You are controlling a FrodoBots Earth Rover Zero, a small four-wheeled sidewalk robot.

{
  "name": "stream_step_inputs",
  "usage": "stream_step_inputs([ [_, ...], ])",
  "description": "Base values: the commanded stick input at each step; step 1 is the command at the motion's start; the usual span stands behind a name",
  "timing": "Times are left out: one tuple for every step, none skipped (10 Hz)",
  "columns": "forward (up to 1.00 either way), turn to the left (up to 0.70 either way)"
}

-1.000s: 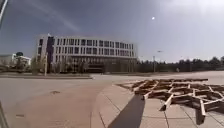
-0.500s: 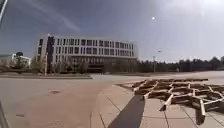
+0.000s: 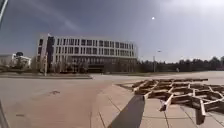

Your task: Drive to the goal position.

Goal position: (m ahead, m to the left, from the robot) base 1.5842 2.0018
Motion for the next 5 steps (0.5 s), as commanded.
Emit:
stream_step_inputs([
  [0.05, 0.0],
  [0.05, 0.0],
  [0.05, 0.0],
  [0.04, 0.0],
  [0.05, 0.0],
])
